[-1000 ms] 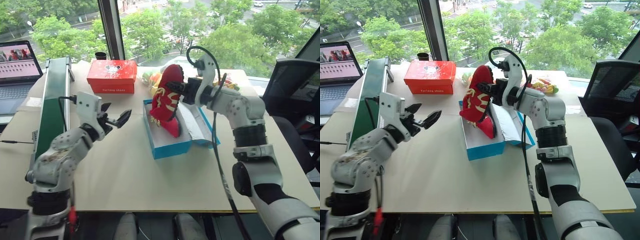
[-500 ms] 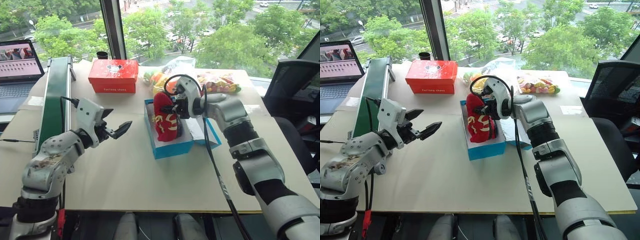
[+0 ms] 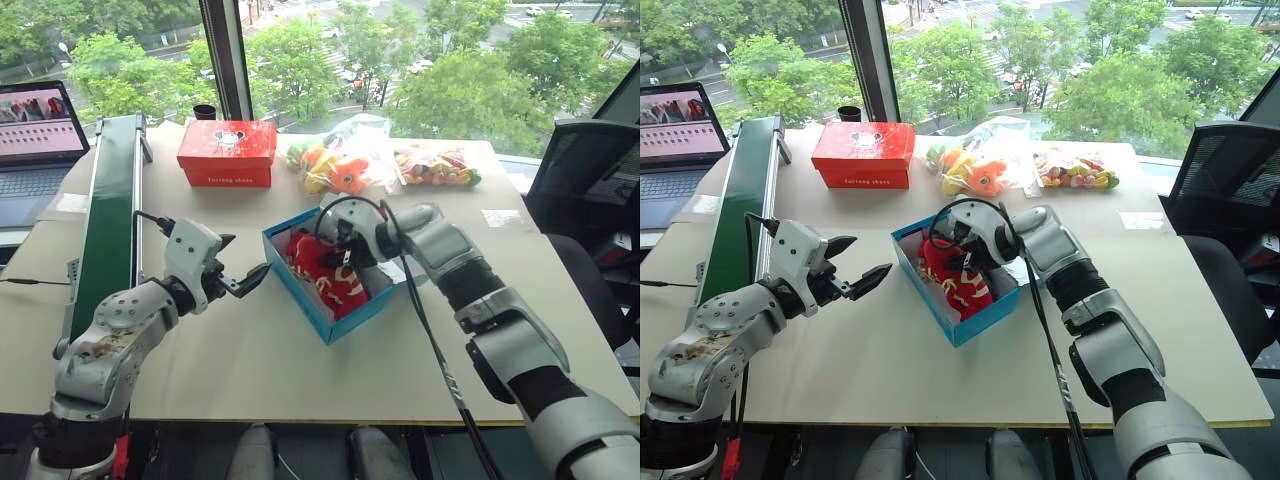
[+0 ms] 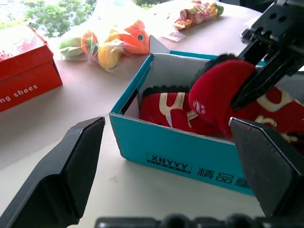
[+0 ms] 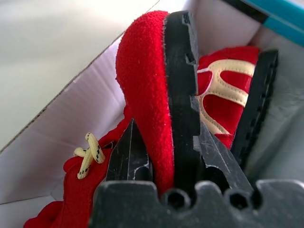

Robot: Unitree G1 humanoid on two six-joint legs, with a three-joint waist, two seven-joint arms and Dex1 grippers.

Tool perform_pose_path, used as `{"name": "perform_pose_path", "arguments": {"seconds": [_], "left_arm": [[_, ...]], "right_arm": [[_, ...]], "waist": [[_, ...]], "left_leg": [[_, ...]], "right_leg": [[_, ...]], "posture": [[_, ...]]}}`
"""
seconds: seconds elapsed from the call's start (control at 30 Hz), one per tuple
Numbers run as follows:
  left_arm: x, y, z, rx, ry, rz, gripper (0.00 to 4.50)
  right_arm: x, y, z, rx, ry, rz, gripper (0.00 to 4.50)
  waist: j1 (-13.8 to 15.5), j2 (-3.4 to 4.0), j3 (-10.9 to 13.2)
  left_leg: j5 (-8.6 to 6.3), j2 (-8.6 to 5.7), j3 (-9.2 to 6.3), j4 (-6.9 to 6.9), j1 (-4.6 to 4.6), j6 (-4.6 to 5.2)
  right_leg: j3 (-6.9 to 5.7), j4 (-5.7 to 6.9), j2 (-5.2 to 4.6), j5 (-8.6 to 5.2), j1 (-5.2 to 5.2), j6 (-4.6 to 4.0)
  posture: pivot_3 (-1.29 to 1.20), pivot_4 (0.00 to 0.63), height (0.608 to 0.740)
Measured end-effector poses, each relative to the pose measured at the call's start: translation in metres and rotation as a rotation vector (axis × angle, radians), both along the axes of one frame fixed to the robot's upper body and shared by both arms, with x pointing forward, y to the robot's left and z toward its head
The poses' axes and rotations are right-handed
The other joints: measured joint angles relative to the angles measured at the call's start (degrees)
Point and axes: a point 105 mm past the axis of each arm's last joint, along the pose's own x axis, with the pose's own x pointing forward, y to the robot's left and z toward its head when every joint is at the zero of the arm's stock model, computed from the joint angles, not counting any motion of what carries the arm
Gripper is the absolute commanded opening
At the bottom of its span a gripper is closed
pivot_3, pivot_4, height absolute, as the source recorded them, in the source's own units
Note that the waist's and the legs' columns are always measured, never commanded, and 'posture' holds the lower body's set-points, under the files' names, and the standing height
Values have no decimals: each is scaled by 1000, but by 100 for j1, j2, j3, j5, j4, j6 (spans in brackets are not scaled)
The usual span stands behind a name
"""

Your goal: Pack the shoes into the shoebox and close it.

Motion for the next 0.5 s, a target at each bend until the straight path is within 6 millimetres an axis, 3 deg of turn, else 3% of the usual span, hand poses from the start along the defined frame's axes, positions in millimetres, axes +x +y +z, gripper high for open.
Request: {"name": "perform_pose_path", "arguments": {"seconds": [0.1,0.17,0.43,0.5], "left_arm": [[0,2,2,-1,-7,7,4500],[0,2,2,-1,-8,10,4500],[0,0,3,6,-15,8,4500],[0,-3,3,5,-13,-2,4500]], "right_arm": [[-1,9,-14,-54,-42,55,466],[0,9,-16,-75,-61,66,1457],[5,17,-31,-185,-203,105,4182],[9,18,-31,-203,-252,100,4476]], "waist": [[0,0,0],[16,0,0],[23,-1,-1],[38,-1,-1]], "left_leg": [[0,0,0,2,1,0],[1,0,-1,4,4,-1],[1,0,-1,1,12,-2],[3,-1,-1,4,12,-5]], "right_leg": [[0,1,0,0,2,0],[-1,3,0,0,8,0],[-1,4,-1,0,13,0],[-2,7,-1,1,15,0]], "posture": [[0,150,739],[0,150,739],[0,150,739],[0,150,739]]}}
